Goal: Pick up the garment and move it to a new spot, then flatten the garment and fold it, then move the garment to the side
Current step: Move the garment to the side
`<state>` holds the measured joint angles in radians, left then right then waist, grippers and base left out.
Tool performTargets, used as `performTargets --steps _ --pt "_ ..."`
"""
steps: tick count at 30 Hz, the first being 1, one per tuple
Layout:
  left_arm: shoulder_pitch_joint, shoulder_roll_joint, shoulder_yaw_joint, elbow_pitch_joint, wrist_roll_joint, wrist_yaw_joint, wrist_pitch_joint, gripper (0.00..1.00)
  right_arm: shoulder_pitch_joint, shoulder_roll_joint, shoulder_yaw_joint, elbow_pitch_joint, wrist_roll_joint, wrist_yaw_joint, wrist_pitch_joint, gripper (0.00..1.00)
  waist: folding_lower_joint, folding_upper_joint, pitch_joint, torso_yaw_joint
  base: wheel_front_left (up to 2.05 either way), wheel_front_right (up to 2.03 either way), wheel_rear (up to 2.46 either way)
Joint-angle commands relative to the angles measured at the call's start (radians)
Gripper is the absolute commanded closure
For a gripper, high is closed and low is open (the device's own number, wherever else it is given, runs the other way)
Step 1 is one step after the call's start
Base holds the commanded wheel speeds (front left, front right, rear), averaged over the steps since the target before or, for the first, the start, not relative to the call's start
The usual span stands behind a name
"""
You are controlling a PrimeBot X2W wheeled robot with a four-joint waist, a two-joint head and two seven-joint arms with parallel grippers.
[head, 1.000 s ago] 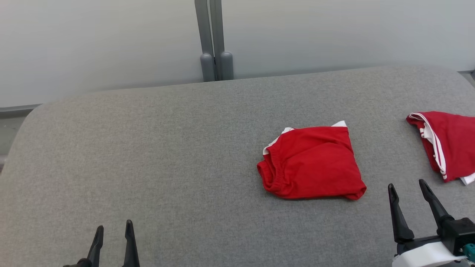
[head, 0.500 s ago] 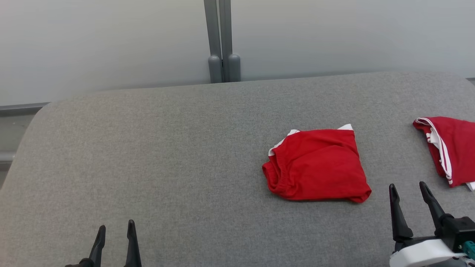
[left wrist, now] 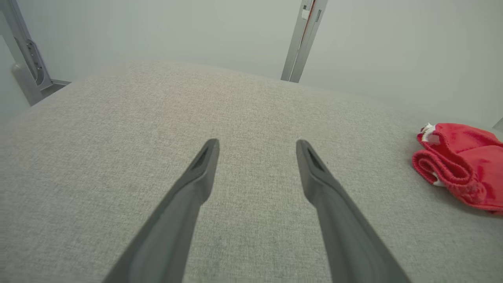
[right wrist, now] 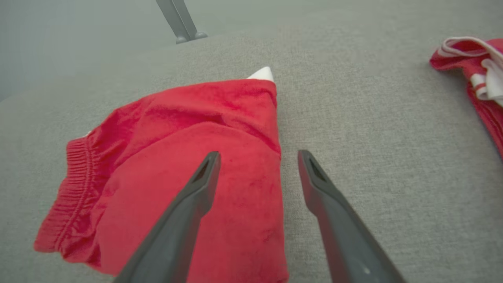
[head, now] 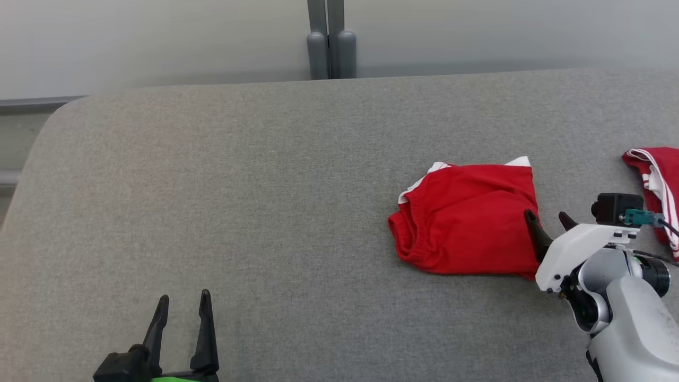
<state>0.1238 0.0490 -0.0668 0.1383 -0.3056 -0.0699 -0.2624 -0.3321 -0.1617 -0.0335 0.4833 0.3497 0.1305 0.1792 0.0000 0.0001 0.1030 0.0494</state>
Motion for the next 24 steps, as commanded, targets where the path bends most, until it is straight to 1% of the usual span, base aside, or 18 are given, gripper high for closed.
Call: performTargets --steps 1,5,8,9,12,16,17,19,22,24 --pt "-0.016 0.003 0.000 0.003 -0.004 0.007 -0.003 0.00 -0.024 0.005 -0.010 0.033 0.004 0.000 0.023 0.00 0.0000 -0.0001 0.037 0.042 0.00 0.00 0.00" --pt "-0.028 0.003 -0.003 0.000 -0.006 0.005 -0.003 0.00 -0.075 0.019 -0.039 0.128 0.014 0.000 0.065 0.00 0.0000 -0.0001 0.055 0.062 0.00 0.00 0.00" --pt "-0.043 0.003 0.010 -0.006 -0.002 0.006 -0.003 0.00 -0.117 0.033 -0.056 0.202 0.053 0.000 0.091 0.00 0.0000 -0.0001 0.072 0.061 0.00 0.00 0.00" --pt "-0.045 0.003 0.020 -0.014 0.003 0.009 -0.002 0.00 -0.140 0.031 -0.050 0.217 0.085 0.000 0.076 1.00 0.0000 -0.0001 0.081 0.040 0.00 0.00 0.00" --pt "-0.047 0.003 0.028 -0.022 0.007 0.005 -0.003 0.00 -0.159 0.003 -0.029 0.192 0.114 0.000 0.061 1.00 0.0000 -0.0001 0.091 0.001 0.00 0.00 0.00" --pt "-0.050 0.003 0.044 -0.032 0.016 -0.001 -0.003 0.00 -0.182 -0.056 0.008 0.118 0.145 0.000 0.074 1.00 0.0000 -0.0001 0.116 -0.074 0.00 0.00 0.00" --pt "-0.057 0.003 0.047 -0.033 0.025 -0.006 -0.002 0.00 -0.188 -0.088 0.018 0.087 0.152 0.000 0.092 1.00 0.0000 -0.0001 0.131 -0.098 0.00 0.00 0.00" --pt "-0.080 0.003 0.046 -0.038 0.041 -0.014 -0.003 0.00 -0.205 -0.151 0.015 0.042 0.150 0.000 0.125 1.00 0.0000 -0.0001 0.163 -0.126 0.00 0.00 0.00" --pt "-0.113 0.003 0.040 -0.040 0.061 -0.031 -0.003 0.00 -0.241 -0.239 -0.010 -0.002 0.135 0.000 0.190 1.00 0.0000 -0.0001 0.214 -0.150 0.00 0.00 0.00" --pt "-0.136 0.003 0.039 -0.038 0.075 -0.040 -0.003 0.00 -0.268 -0.278 -0.040 -0.010 0.126 0.000 0.230 1.00 0.0000 -0.0001 0.244 -0.155 0.00 0.00 0.00"
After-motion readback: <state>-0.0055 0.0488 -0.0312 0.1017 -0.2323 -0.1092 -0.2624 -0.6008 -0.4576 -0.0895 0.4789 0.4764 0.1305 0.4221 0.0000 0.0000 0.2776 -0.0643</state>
